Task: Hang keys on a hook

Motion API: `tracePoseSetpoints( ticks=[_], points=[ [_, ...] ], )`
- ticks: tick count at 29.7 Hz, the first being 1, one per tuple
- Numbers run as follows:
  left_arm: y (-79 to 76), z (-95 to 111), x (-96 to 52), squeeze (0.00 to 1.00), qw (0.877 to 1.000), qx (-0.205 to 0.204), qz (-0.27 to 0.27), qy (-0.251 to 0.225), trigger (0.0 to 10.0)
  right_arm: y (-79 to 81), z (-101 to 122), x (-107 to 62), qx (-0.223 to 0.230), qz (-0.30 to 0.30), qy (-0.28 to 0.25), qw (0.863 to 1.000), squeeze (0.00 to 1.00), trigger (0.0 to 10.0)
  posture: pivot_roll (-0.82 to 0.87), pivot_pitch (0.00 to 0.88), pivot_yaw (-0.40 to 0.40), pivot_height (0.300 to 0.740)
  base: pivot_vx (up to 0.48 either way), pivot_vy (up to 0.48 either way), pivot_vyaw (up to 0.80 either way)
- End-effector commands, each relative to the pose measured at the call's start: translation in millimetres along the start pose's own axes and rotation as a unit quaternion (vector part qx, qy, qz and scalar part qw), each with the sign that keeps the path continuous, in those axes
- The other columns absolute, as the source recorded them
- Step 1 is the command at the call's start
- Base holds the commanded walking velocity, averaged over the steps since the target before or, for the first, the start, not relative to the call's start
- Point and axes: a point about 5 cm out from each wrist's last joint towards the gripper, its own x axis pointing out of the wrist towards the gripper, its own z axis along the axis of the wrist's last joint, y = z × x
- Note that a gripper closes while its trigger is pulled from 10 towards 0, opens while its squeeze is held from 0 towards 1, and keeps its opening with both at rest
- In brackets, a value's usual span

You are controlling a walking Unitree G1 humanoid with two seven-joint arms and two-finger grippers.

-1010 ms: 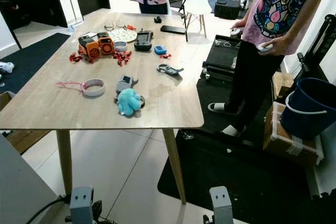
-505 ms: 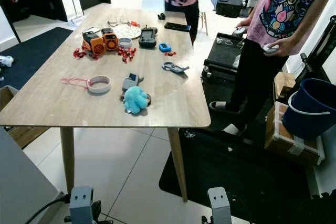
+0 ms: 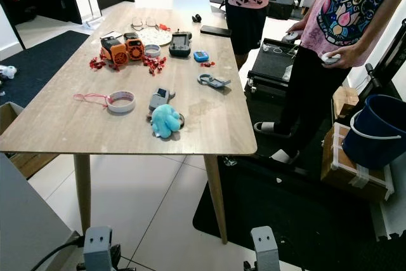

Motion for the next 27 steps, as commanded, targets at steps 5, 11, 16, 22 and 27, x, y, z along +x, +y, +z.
tracePoseSetpoints(
  ticks=[5, 11, 16, 22, 27],
  points=[
    [0.2, -6.7, -2.1, 0.0, 1.0, -0.007, 0.006, 0.018, 10.0, -1.9, -1.9, -0.6, -0.005, -0.002, 0.006, 1.0, 0.0, 10.0, 0.06, 0.034, -0.059, 0.74, 0.0, 0.0, 0.0],
    [0.7, -7.1, -2.1, 0.0, 1.0, -0.011, 0.01, 0.02, 10.0, -0.6, -1.9, -0.5, -0.005, 0.0, 0.006, 1.0, 0.0, 10.0, 0.06, 0.035, -0.058, 0.74, 0.0, 0.0, 0.0],
    [1.2, -7.7, -2.4, 0.0, 1.0, -0.012, 0.013, 0.021, 10.0, 0.5, -2.7, -0.6, -0.008, 0.003, 0.007, 1.0, 0.0, 10.0, 0.07, 0.038, -0.06, 0.74, 0.0, 0.269, 0.0],
    [1.2, -7.6, -4.5, 0.0, 1.0, -0.001, 0.006, 0.01, 10.0, 2.9, -5.0, -1.1, -0.025, 0.014, 0.011, 1.0, 0.0, 10.0, 0.07, 0.037, -0.063, 0.74, 0.0, 0.062, 0.0],
    [1.2, -8.5, -6.2, 0.0, 1.0, -0.003, 0.003, 0.005, 10.0, 3.3, -5.7, -1.3, -0.028, 0.016, 0.012, 0.999, 0.0, 10.0, 0.07, 0.036, -0.065, 0.74, 0.0, 0.0, 0.0]
  ],
)
